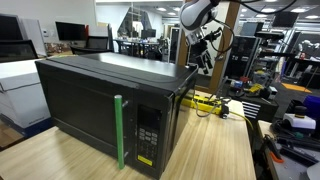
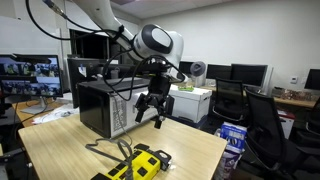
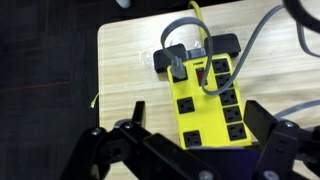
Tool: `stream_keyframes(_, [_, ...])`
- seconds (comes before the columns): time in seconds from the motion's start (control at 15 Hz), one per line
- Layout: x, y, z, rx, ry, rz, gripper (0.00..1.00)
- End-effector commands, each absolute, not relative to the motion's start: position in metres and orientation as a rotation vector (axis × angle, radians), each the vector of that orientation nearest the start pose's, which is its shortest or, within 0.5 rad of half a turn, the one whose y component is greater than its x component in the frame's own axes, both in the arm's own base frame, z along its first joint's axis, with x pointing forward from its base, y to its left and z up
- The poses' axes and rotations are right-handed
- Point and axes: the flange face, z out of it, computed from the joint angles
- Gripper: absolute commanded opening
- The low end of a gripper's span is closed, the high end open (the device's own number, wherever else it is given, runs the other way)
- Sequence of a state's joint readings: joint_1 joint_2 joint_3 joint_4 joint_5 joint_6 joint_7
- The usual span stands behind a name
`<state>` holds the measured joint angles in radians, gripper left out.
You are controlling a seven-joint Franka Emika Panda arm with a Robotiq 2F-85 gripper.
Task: Put the plug into the socket
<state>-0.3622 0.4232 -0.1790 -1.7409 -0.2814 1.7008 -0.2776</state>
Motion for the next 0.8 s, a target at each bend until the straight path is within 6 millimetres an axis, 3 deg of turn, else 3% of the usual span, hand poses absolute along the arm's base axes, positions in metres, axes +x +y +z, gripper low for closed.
stream_keyframes(0.0, [0.485,-0.321,0.316,-3.128,0.162,1.066,1.0])
stream_keyframes(0.2, [0.474,-0.327,0.304,-3.133,0.132,1.19,1.0])
stream_keyframes(0.73, [0.447,-0.344,0.276,-3.101,0.115,1.316,1.0])
